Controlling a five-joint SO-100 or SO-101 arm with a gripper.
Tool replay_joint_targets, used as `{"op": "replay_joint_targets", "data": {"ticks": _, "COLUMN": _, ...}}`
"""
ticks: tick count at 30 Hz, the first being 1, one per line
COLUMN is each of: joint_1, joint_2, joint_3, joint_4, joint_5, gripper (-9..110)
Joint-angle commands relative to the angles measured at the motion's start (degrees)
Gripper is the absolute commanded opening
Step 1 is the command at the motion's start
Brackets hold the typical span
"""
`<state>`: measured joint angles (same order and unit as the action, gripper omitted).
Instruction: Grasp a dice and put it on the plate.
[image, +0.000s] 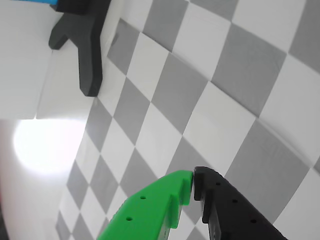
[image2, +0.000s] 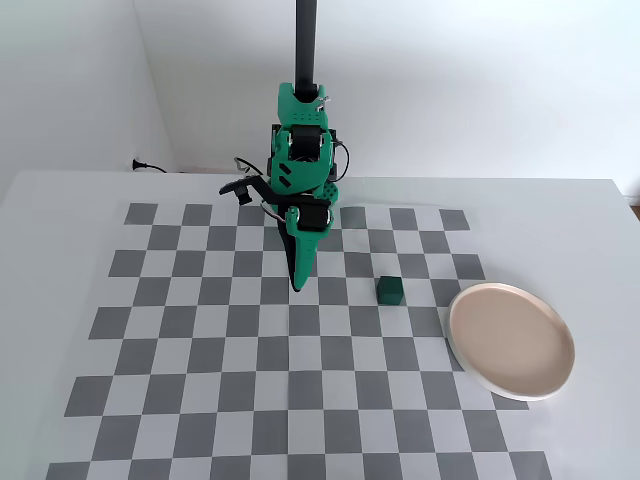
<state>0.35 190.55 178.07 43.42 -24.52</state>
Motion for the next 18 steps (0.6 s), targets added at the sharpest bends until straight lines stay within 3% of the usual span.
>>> {"op": "replay_joint_targets", "data": {"ticks": 1, "joint_1": 1.67, "joint_2": 0.62, "joint_3": -0.79, "joint_4": -2.11, "joint_5": -10.11, "gripper": -4}}
{"op": "replay_joint_targets", "data": {"ticks": 18, "joint_1": -3.43, "joint_2": 0.62, "joint_3": -0.79, "joint_4": -1.49, "joint_5": -63.28, "gripper": -4}}
